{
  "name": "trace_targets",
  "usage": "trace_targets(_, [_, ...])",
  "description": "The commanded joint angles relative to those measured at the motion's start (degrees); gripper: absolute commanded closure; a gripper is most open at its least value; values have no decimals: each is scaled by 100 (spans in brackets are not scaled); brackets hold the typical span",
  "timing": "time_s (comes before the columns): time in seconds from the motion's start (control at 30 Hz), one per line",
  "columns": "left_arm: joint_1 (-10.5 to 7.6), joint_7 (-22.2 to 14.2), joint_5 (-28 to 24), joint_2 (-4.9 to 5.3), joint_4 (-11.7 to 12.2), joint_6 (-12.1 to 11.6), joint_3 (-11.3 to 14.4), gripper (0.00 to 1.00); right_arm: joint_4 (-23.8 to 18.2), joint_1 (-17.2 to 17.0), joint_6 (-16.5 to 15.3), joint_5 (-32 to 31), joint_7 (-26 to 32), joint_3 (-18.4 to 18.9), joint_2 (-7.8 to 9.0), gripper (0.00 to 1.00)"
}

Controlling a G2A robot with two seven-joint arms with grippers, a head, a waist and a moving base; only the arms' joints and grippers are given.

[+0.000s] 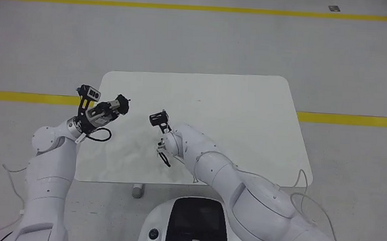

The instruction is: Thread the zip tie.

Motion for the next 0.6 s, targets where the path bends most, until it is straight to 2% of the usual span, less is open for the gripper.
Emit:
trace_targets(0.0, [0, 0, 0, 0, 0, 0, 0, 100, -15, -13, 9, -30, 9, 1, -1, 88])
trace_targets(0.13, [0, 0, 0, 0, 0, 0, 0, 100, -53, -44, 45, -105, 30, -2, -2, 92])
trace_targets(0.57, [0, 0, 0, 0, 0, 0, 0, 100, -146, -126, 97, -319, 139, -23, -3, 92])
